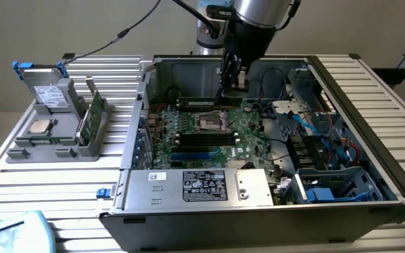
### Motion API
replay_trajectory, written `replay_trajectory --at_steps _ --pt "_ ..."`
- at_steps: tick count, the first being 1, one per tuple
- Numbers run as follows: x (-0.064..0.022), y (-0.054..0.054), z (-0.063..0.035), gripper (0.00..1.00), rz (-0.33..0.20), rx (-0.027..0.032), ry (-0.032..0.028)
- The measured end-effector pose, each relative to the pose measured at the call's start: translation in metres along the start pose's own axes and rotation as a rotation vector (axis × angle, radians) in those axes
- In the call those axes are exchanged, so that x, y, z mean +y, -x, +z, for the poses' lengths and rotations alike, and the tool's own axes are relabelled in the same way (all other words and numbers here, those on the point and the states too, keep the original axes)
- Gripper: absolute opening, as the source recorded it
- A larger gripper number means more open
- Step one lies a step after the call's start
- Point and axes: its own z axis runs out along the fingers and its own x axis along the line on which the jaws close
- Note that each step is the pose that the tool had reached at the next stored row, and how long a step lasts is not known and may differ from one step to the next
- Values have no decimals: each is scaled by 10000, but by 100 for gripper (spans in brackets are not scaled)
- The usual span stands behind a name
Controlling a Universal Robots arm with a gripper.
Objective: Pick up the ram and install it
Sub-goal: 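Insert the ram into the slot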
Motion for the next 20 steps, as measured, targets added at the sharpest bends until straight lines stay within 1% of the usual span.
replay_trajectory --at_steps 3,6,8,17,18,20 --pt "-11 -3 53 13 93 -17 -6" --pt "-21 -6 106 13 425 -85 -26" --pt "-28 -1 142 13 532 -106 -33" --pt "-83 47 302 13 534 -102 -31" --pt "-85 47 314 13 536 -90 -24" --pt "-87 46 331 13 540 -42 8"
